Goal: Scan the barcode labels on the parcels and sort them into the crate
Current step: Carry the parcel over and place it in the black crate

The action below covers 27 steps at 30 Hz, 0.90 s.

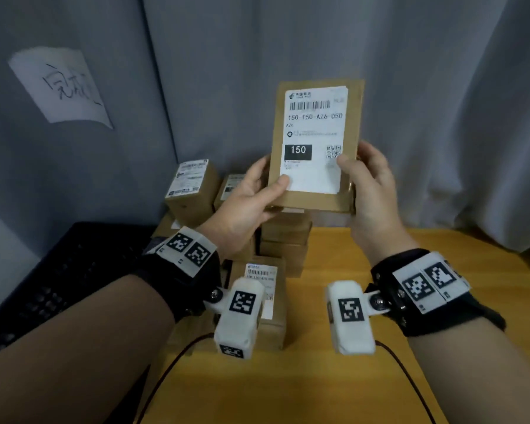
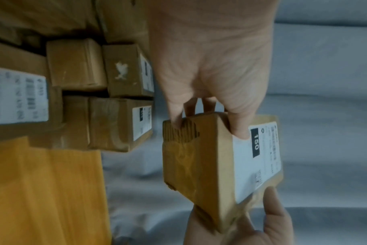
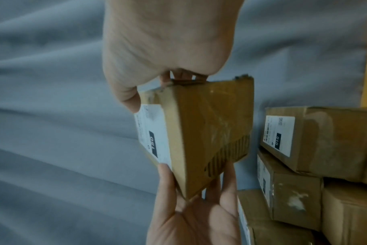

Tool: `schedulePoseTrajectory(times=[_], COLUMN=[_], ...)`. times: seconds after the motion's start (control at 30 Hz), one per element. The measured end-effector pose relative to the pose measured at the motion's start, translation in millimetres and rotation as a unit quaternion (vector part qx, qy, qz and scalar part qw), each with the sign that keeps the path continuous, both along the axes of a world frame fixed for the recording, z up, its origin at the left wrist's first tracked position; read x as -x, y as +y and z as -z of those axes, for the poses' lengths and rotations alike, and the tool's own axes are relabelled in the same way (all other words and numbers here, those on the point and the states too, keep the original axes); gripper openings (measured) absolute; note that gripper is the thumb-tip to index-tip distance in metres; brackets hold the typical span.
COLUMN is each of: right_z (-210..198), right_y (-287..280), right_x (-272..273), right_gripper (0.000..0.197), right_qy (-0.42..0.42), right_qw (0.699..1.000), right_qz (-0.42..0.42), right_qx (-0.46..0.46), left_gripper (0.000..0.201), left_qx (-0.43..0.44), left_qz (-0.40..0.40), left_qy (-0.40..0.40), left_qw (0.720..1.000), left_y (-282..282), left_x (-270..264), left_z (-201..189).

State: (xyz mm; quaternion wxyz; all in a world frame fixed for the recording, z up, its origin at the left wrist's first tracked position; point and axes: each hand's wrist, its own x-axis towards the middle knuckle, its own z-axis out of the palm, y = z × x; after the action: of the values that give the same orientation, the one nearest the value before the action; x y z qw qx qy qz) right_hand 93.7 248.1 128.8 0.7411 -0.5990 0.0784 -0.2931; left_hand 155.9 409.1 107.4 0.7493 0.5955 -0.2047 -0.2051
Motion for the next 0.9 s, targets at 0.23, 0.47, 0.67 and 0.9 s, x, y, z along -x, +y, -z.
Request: schedulePoseTrajectory(times=[0.23, 0.47, 0.67, 0.9], right_z=[-2, 6, -3, 4], right_y=[-2, 19, 55, 160], right_x=[-28, -42, -52, -77], right_gripper=[0.036, 0.076, 0.093, 0.058], right_qy=[0.049, 0.035, 0.065, 0.103], right_qw=[0.991, 0.98, 0.975, 0.97], right_qz=[-0.086, -0.145, -0.198, -0.222], right_qx=[-0.087, -0.135, -0.078, -0.007], left_gripper=[0.053, 0.032, 0.026, 0.059], left_qx=[-0.094, -0.106, -0.119, -0.246], left_qz=[-0.095, -0.219, -0.286, -0.348], left_qy=[-0.147, -0.254, -0.286, -0.292], left_qw=[0.98, 0.936, 0.907, 0.856], left_y=[14, 49, 106, 197], left_x=[-11, -14, -31, -64], left_z=[-20, -30, -38, -14])
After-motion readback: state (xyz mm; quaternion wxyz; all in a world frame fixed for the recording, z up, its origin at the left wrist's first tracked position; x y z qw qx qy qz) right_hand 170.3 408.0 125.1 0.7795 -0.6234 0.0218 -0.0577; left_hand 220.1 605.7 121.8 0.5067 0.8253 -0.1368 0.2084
